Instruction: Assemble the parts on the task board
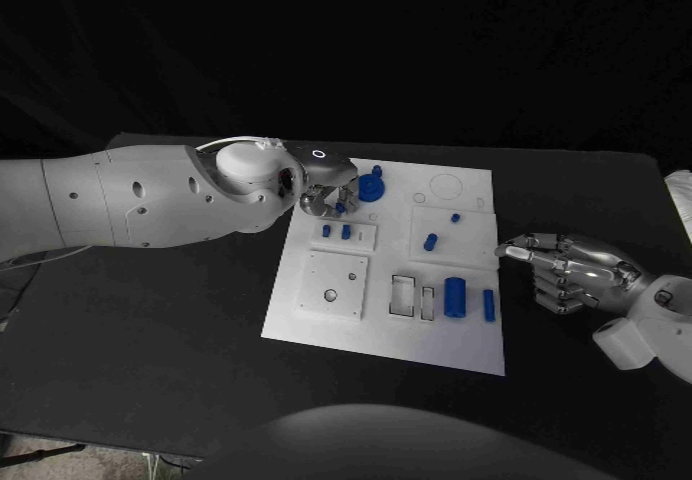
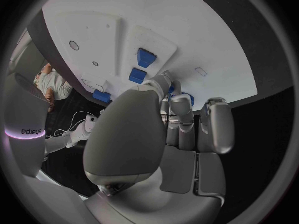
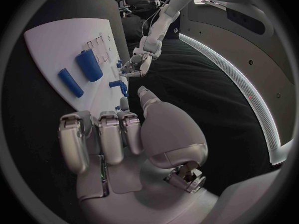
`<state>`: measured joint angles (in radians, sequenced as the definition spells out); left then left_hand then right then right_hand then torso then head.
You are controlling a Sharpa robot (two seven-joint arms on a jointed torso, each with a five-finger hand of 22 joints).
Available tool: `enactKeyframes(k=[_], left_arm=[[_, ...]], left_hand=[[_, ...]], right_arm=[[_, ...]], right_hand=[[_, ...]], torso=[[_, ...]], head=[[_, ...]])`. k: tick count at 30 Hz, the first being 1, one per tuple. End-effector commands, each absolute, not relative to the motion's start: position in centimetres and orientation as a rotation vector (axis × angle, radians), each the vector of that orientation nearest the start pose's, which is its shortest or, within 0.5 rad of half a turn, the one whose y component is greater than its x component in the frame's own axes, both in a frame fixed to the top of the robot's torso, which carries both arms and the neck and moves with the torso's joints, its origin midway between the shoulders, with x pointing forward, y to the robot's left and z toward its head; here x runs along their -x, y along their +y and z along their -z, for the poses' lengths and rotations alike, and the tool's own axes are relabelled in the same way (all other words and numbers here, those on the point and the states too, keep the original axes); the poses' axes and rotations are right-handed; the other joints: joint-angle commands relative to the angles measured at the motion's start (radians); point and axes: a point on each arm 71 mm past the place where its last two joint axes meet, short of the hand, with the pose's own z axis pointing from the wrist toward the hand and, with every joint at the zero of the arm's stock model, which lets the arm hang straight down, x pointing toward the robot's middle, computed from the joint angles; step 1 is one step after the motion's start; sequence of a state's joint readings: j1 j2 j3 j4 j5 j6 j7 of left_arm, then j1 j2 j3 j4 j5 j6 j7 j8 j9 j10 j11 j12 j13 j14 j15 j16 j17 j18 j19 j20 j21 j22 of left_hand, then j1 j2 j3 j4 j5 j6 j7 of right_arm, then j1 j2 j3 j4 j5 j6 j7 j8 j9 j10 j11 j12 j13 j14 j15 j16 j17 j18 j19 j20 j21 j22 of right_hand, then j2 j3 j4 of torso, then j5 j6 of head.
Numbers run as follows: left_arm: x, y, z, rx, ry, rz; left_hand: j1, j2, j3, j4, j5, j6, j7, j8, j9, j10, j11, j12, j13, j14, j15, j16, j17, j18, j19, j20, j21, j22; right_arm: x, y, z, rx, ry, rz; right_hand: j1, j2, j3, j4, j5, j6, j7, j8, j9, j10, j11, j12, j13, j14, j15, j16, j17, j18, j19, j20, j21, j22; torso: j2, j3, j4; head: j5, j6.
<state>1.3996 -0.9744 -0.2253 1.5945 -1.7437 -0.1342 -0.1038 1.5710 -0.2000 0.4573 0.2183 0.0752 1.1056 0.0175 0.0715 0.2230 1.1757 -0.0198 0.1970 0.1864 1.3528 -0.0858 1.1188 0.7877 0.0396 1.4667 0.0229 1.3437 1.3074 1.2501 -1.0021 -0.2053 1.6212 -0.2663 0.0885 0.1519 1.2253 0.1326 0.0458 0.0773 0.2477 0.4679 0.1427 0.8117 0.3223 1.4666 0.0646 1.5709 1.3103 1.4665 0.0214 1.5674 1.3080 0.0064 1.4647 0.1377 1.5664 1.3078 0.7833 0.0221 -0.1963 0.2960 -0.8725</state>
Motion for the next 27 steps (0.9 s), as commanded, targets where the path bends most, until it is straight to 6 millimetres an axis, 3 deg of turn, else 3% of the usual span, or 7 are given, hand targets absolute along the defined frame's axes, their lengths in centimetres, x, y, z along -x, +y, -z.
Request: enactKeyframes(k=[1, 27], left_arm=[[-47.20, 23.75, 16.73, -0.596, 1.739, 0.358], [-47.11, 23.30, 16.96, -0.616, 1.732, 0.383]], left_hand=[[0.013, 0.000, -0.001, -0.004, -0.007, -0.004, -0.001, 0.003, -0.002, 0.000, -0.005, 0.000, 0.001, -0.005, 0.000, -0.004, -0.002, 0.009, 0.029, 0.004, -0.004, 0.199], [0.031, 0.011, 0.004, -0.010, -0.016, -0.007, -0.001, 0.004, -0.009, -0.027, -0.005, -0.019, -0.007, -0.024, 0.001, -0.030, -0.045, 0.012, 0.020, 0.005, -0.024, 0.194]], right_arm=[[-43.31, -23.40, 22.27, -0.841, 2.075, -1.512], [-43.23, -23.34, 22.55, -0.860, 2.082, -1.515]], right_hand=[[0.008, 0.004, 0.004, -0.004, 0.003, 0.005, 0.000, -0.006, -0.001, 0.104, 0.000, 0.000, 0.261, 0.104, -0.003, 0.003, 0.263, -0.006, 0.106, -0.007, 0.004, 0.263], [0.009, 0.006, 0.006, -0.005, 0.004, 0.004, 0.001, -0.007, -0.002, 0.104, 0.001, 0.000, 0.261, 0.104, -0.003, 0.003, 0.263, -0.006, 0.106, -0.007, 0.004, 0.263]], torso=[[0.001, 0.0000, -0.0005], [0.000, 0.0001, -0.0003]], head=[[0.000, 0.000], [-0.001, 0.000]])
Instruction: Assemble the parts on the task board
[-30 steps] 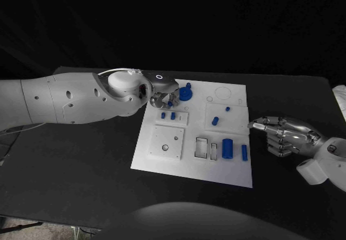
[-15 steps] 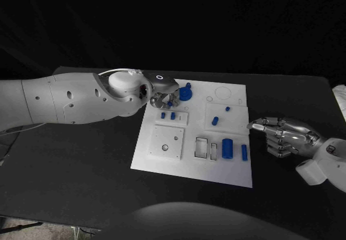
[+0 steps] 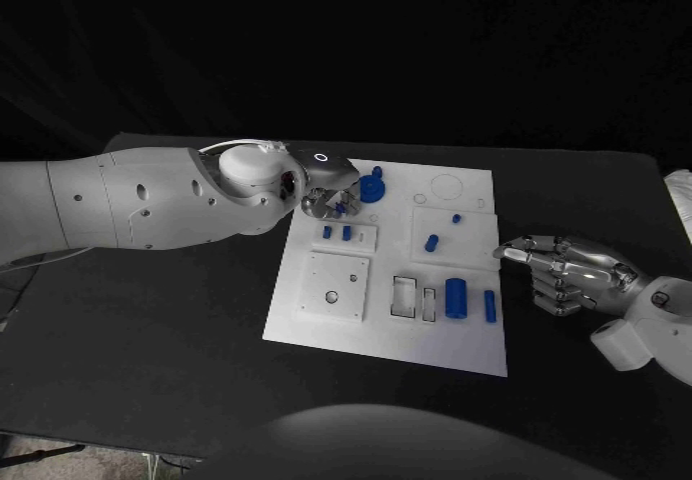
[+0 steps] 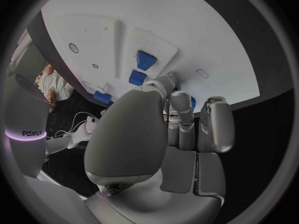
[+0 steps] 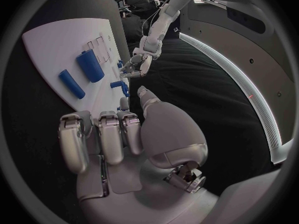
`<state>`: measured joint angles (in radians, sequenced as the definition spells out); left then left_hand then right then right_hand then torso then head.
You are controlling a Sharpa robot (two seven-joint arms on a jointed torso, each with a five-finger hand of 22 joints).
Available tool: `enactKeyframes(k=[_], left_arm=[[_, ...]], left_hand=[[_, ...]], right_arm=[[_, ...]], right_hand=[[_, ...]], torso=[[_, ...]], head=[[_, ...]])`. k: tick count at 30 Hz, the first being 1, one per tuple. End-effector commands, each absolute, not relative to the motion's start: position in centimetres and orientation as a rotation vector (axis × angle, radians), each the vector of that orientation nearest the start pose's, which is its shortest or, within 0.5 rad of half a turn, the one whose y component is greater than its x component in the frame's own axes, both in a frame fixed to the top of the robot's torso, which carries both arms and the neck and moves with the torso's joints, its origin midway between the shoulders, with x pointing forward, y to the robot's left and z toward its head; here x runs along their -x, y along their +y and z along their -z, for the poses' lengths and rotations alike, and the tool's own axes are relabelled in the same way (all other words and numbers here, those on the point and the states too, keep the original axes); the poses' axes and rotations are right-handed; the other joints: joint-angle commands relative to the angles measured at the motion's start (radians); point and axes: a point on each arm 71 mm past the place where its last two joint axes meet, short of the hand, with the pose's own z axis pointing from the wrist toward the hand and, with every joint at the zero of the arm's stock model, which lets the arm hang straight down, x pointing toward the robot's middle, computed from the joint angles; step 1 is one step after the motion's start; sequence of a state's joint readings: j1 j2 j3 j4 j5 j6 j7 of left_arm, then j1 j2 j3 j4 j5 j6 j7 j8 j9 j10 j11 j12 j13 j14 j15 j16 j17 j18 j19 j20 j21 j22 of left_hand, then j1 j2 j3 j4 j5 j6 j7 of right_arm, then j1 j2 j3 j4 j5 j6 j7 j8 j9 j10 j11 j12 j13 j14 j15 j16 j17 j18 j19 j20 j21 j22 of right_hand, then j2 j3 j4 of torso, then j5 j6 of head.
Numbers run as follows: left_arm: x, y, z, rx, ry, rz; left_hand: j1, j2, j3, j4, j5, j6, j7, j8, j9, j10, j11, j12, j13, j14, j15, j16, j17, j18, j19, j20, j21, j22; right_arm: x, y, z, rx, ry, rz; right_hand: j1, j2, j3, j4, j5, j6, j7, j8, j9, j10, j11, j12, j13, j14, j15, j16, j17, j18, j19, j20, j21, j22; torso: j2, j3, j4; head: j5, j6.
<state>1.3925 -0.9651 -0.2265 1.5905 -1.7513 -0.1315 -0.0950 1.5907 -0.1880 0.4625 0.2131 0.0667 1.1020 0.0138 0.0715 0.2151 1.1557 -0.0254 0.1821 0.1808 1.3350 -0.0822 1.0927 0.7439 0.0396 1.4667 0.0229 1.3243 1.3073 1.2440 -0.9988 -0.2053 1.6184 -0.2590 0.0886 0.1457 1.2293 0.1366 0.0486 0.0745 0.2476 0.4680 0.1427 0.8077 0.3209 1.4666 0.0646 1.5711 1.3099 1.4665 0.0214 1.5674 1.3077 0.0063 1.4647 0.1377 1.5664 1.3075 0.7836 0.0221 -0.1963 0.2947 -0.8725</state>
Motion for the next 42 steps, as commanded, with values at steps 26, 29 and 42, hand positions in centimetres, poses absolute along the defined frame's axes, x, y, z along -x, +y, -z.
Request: enactKeyframes(k=[26, 29, 42], left_arm=[[-46.9, 22.6, 16.8, -0.676, 1.667, 0.361], [-46.8, 22.7, 16.5, -0.694, 1.629, 0.343], [-46.1, 22.4, 14.8, -0.769, 1.523, 0.281]], left_hand=[[0.008, 0.001, -0.014, -0.003, -0.013, 0.015, 0.007, 0.016, -0.001, 0.023, 0.002, 0.009, 0.002, -0.006, 0.000, -0.004, -0.008, 0.012, 0.019, 0.007, -0.007, 0.194], [0.010, 0.000, -0.015, -0.004, -0.014, 0.017, 0.005, 0.017, -0.001, 0.027, 0.001, 0.011, 0.003, -0.006, 0.000, -0.005, -0.009, 0.012, 0.020, 0.008, -0.007, 0.194], [0.008, -0.009, -0.024, -0.001, -0.017, 0.021, -0.008, 0.020, -0.004, 0.048, -0.010, 0.019, 0.005, -0.004, -0.001, -0.007, -0.017, 0.013, 0.018, 0.009, -0.013, 0.193]], right_arm=[[-43.3, -23.4, 22.6, -0.863, 2.078, -1.514], [-43.3, -23.4, 22.6, -0.864, 2.075, -1.514], [-43.3, -23.3, 22.6, -0.862, 2.069, -1.516]], right_hand=[[0.007, 0.004, 0.004, -0.003, 0.004, 0.004, 0.001, -0.005, -0.002, 0.104, 0.001, 0.000, 0.261, 0.104, -0.003, 0.003, 0.263, -0.006, 0.106, -0.006, 0.004, 0.263], [0.007, 0.004, 0.004, -0.003, 0.004, 0.004, 0.001, -0.005, -0.002, 0.104, 0.001, 0.000, 0.261, 0.104, -0.003, 0.003, 0.263, -0.006, 0.106, -0.006, 0.004, 0.263], [0.007, 0.003, 0.003, -0.003, 0.003, 0.004, 0.002, -0.005, -0.003, 0.104, 0.001, 0.000, 0.261, 0.104, -0.003, 0.003, 0.263, -0.006, 0.106, -0.006, 0.004, 0.263]], torso=[[0.000, 0.0001, 0.0012], [0.000, 0.0007, 0.0019], [-0.001, 0.0015, 0.0011]], head=[[-0.003, 0.000], [-0.002, 0.000], [0.005, 0.000]])
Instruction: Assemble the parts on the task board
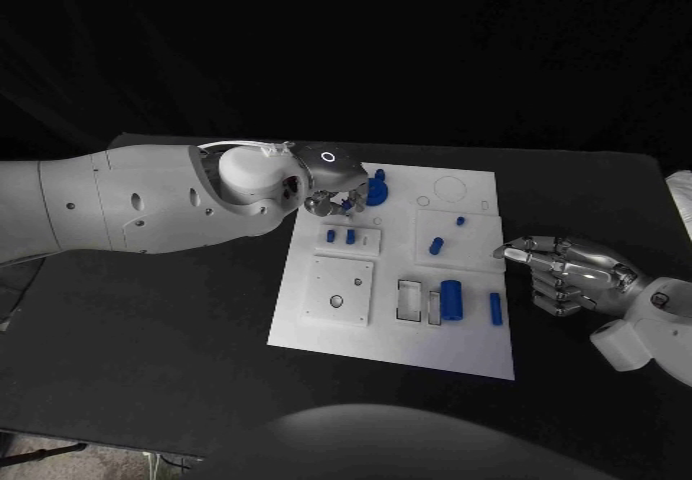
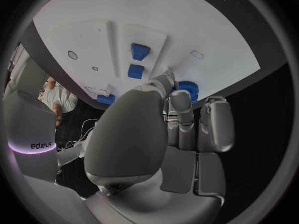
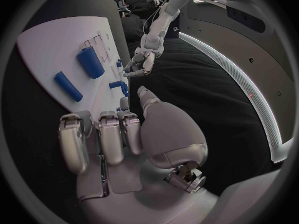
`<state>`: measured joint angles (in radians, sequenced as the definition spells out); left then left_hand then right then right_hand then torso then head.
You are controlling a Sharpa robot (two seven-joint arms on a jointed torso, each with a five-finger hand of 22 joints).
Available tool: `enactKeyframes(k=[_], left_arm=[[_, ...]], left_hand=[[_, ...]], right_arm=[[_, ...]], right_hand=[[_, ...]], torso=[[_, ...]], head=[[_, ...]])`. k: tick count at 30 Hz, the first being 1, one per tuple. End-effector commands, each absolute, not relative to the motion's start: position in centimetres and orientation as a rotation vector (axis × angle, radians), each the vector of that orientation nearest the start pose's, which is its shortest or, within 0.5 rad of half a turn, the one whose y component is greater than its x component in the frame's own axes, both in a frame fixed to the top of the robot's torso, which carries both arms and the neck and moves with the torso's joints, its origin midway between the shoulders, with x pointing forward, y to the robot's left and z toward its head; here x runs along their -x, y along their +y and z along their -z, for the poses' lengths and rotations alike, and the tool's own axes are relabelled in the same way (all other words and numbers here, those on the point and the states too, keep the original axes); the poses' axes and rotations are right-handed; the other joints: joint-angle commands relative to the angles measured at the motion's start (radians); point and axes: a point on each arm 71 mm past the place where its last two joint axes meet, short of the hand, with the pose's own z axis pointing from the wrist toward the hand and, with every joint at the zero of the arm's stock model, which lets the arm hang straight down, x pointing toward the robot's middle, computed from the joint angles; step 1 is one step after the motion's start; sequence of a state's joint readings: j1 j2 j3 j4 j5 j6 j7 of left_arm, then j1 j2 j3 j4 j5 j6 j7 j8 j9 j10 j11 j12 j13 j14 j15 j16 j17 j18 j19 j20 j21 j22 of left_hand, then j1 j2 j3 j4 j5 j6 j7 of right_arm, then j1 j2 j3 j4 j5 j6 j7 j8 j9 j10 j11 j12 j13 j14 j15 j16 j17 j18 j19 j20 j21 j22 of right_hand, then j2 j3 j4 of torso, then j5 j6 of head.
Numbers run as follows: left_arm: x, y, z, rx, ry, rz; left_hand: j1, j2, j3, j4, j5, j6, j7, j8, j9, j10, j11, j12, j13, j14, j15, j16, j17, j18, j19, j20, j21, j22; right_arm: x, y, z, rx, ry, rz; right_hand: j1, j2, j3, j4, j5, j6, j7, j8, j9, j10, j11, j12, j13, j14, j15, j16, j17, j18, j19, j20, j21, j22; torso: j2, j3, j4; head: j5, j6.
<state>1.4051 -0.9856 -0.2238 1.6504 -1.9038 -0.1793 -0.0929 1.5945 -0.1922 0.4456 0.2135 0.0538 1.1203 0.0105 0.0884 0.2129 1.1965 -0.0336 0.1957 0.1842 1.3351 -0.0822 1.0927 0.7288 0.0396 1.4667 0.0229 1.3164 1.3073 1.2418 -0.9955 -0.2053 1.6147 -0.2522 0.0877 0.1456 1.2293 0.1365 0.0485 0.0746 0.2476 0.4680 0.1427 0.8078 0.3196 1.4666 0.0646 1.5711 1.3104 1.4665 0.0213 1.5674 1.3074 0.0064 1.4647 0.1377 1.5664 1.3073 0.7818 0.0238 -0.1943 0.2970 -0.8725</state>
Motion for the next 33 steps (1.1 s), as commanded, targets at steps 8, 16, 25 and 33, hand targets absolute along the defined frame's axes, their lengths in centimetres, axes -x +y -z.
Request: enactKeyframes(k=[8, 16, 25, 33], left_arm=[[-45.5, 21.9, 14.2, -0.838, 1.495, 0.243], [-45.2, 21.4, 14.3, -0.890, 1.525, 0.213], [-45.5, 21.1, 14.8, -0.957, 1.582, 0.125], [-45.8, 20.8, 15.1, -1.057, 1.559, 0.007]], left_hand=[[-0.002, -0.011, -0.013, 0.005, -0.006, 0.000, -0.015, 0.002, -0.004, 0.016, -0.012, 0.007, 0.003, -0.008, 0.001, -0.013, -0.013, 0.015, 0.015, 0.011, -0.015, 0.190], [-0.011, -0.016, -0.021, 0.013, -0.007, -0.003, -0.021, 0.001, -0.007, 0.025, -0.021, 0.009, 0.003, -0.011, 0.004, -0.017, -0.019, 0.015, 0.012, 0.014, -0.022, 0.189], [-0.017, -0.020, -0.026, 0.017, -0.007, -0.010, -0.025, -0.003, -0.010, 0.027, -0.023, 0.007, 0.002, -0.013, 0.008, -0.018, -0.022, 0.016, 0.009, 0.016, -0.028, 0.187], [-0.025, -0.023, -0.031, 0.018, -0.007, -0.009, -0.030, -0.002, -0.011, 0.034, -0.030, 0.007, 0.002, -0.012, 0.015, -0.014, -0.017, 0.015, 0.008, 0.019, -0.029, 0.187]], right_arm=[[-43.4, -23.2, 22.6, -0.861, 2.068, -1.517], [-43.4, -23.1, 22.6, -0.859, 2.069, -1.520], [-43.4, -23.0, 22.6, -0.857, 2.072, -1.523], [-43.4, -22.9, 22.6, -0.855, 2.075, -1.526]], right_hand=[[0.007, 0.003, 0.003, -0.003, 0.003, 0.004, 0.002, -0.005, -0.002, 0.104, 0.001, 0.000, 0.260, 0.104, -0.003, 0.003, 0.263, -0.006, 0.106, -0.006, 0.004, 0.264], [0.007, 0.003, 0.003, -0.003, 0.003, 0.004, 0.002, -0.005, -0.002, 0.104, 0.001, 0.000, 0.260, 0.104, -0.003, 0.003, 0.263, -0.006, 0.106, -0.006, 0.004, 0.264], [0.007, 0.002, 0.003, -0.004, 0.003, 0.004, 0.002, -0.006, -0.002, 0.104, 0.002, 0.000, 0.260, 0.104, -0.003, 0.003, 0.263, -0.006, 0.106, -0.006, 0.004, 0.264], [0.007, 0.002, 0.003, -0.004, 0.003, 0.005, 0.002, -0.006, -0.002, 0.104, 0.002, 0.000, 0.260, 0.104, -0.003, 0.003, 0.263, -0.006, 0.106, -0.006, 0.004, 0.264]], torso=[[0.001, -0.0009, -0.0016], [0.002, -0.0011, -0.0027], [0.002, -0.0011, -0.0021], [0.002, -0.0015, -0.0028]], head=[[0.001, 0.000], [0.001, 0.000], [0.004, 0.000], [0.004, 0.000]])
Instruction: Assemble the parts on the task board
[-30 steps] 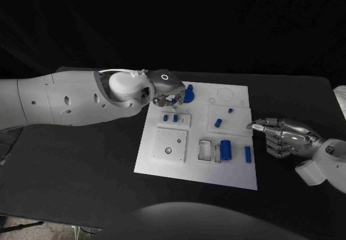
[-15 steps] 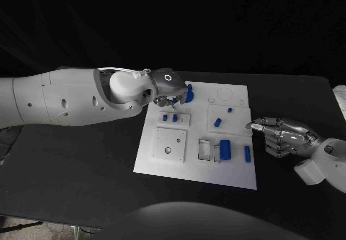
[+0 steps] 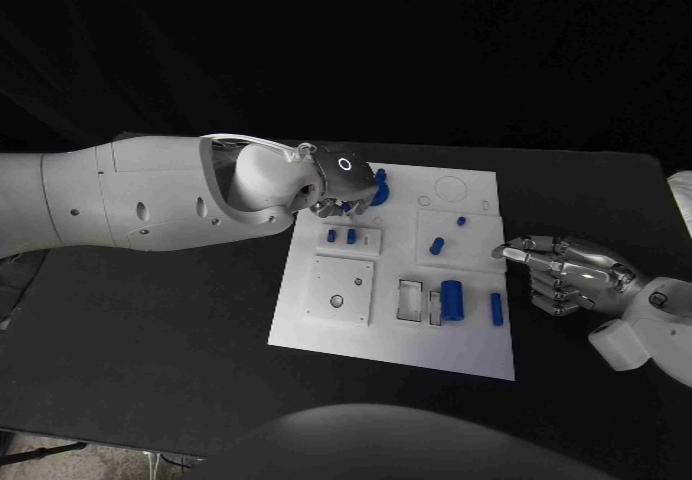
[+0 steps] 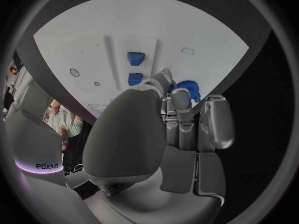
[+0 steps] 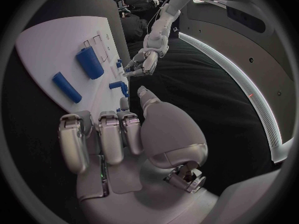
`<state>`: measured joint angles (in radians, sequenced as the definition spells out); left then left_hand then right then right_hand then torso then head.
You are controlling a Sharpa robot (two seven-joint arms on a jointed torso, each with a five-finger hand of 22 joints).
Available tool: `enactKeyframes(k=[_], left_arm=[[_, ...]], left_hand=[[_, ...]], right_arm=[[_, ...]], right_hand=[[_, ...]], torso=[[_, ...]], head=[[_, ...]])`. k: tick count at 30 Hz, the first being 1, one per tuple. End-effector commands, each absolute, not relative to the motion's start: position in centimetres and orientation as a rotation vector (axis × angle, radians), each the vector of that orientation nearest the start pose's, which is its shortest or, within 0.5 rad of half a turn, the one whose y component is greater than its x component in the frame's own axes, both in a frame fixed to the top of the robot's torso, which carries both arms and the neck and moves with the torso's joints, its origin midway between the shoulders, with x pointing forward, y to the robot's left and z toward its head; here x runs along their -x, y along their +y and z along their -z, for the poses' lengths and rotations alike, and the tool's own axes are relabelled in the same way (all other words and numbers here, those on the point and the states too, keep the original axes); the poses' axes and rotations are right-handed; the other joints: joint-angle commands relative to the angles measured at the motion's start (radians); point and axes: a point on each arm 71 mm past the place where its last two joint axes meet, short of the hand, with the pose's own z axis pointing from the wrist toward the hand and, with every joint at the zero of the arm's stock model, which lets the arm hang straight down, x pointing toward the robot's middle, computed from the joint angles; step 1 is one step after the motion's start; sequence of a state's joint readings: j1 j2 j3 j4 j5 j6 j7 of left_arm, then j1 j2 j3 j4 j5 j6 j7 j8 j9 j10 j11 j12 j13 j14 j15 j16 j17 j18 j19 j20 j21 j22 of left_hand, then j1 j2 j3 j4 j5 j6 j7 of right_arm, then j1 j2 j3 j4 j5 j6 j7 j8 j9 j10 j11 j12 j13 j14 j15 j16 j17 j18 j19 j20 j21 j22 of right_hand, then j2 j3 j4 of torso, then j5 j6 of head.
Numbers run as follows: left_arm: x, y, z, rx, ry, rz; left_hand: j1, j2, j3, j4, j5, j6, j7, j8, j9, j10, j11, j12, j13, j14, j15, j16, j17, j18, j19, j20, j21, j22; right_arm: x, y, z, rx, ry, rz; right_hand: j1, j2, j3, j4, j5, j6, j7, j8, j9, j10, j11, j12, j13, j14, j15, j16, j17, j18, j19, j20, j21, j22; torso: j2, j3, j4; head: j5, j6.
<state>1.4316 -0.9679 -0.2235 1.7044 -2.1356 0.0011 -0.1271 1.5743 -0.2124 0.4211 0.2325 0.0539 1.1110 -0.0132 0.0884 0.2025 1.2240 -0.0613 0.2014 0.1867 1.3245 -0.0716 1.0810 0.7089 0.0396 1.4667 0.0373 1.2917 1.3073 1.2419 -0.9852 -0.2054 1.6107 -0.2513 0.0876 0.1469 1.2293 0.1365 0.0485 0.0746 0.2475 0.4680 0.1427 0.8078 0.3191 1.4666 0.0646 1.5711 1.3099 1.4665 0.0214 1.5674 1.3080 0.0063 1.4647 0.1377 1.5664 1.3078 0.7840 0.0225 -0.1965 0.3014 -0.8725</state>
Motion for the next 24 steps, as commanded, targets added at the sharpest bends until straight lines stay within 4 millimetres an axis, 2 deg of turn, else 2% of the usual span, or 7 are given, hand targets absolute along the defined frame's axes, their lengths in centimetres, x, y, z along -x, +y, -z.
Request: enactKeyframes(k=[1, 11, 14, 18, 24], left_arm=[[-45.8, 20.7, 15.2, -1.069, 1.554, -0.001], [-45.9, 19.7, 15.3, -1.164, 1.508, -0.047], [-46.0, 19.6, 15.4, -1.160, 1.518, -0.038], [-46.0, 19.6, 15.4, -1.148, 1.530, -0.018], [-46.2, 19.5, 15.6, -1.143, 1.539, 0.000]], left_hand=[[-0.005, -0.003, -0.006, -0.001, -0.007, 0.001, -0.007, -0.002, 0.000, 0.008, -0.003, 0.001, 0.000, -0.001, 0.005, -0.001, 0.004, 0.015, 0.008, 0.005, -0.004, 0.187], [-0.011, -0.003, -0.008, -0.005, -0.007, 0.002, -0.013, 0.000, -0.001, 0.010, -0.009, 0.000, -0.001, -0.003, 0.014, -0.002, -0.001, 0.016, 0.005, 0.009, -0.010, 0.186], [-0.018, -0.002, -0.008, -0.004, -0.007, 0.004, -0.014, 0.001, -0.001, 0.008, -0.010, -0.003, -0.002, -0.004, 0.017, -0.003, -0.003, 0.016, 0.005, 0.010, -0.011, 0.186], [-0.022, 0.000, -0.008, -0.003, -0.006, 0.004, -0.013, 0.001, -0.002, 0.007, -0.010, -0.005, -0.002, -0.004, 0.018, -0.001, 0.000, 0.016, 0.005, 0.011, -0.011, 0.186], [-0.031, -0.001, -0.009, -0.004, -0.006, -0.007, -0.015, -0.004, -0.005, 0.003, -0.010, -0.008, -0.004, -0.006, 0.021, -0.003, -0.004, 0.016, 0.004, 0.013, -0.013, 0.186]], right_arm=[[-43.4, -22.9, 22.6, -0.854, 2.076, -1.526], [-43.4, -22.8, 22.6, -0.851, 2.082, -1.531], [-43.4, -22.8, 22.7, -0.850, 2.085, -1.532], [-43.4, -22.8, 22.7, -0.851, 2.086, -1.531], [-43.4, -22.7, 22.7, -0.849, 2.088, -1.533]], right_hand=[[0.007, 0.002, 0.003, -0.004, 0.003, 0.005, 0.002, -0.006, -0.002, 0.104, 0.002, 0.000, 0.261, 0.104, -0.003, 0.003, 0.263, -0.006, 0.106, -0.006, 0.004, 0.263], [0.008, 0.002, 0.002, -0.004, 0.003, 0.004, 0.002, -0.006, -0.002, 0.104, 0.002, 0.000, 0.261, 0.104, -0.002, 0.003, 0.263, -0.006, 0.106, -0.006, 0.004, 0.263], [0.008, 0.002, 0.002, -0.004, 0.003, 0.004, 0.002, -0.006, -0.002, 0.104, 0.002, 0.000, 0.261, 0.104, -0.002, 0.003, 0.263, -0.006, 0.106, -0.006, 0.004, 0.263], [0.008, 0.002, 0.002, -0.004, 0.003, 0.004, 0.002, -0.006, -0.002, 0.104, 0.002, 0.000, 0.261, 0.104, -0.002, 0.003, 0.263, -0.006, 0.106, -0.006, 0.004, 0.263], [0.008, 0.002, 0.002, -0.004, 0.003, 0.004, 0.002, -0.006, -0.002, 0.104, 0.002, 0.000, 0.261, 0.104, -0.002, 0.003, 0.263, -0.006, 0.106, -0.006, 0.004, 0.263]], torso=[[0.000, 0.0000, -0.0006], [-0.001, 0.0002, -0.0013], [0.000, -0.0003, -0.0021], [0.000, 0.0001, 0.0003], [-0.001, -0.0004, 0.0001]], head=[[0.000, 0.000], [-0.001, 0.000], [-0.002, 0.000], [-0.004, 0.000], [-0.001, 0.000]])
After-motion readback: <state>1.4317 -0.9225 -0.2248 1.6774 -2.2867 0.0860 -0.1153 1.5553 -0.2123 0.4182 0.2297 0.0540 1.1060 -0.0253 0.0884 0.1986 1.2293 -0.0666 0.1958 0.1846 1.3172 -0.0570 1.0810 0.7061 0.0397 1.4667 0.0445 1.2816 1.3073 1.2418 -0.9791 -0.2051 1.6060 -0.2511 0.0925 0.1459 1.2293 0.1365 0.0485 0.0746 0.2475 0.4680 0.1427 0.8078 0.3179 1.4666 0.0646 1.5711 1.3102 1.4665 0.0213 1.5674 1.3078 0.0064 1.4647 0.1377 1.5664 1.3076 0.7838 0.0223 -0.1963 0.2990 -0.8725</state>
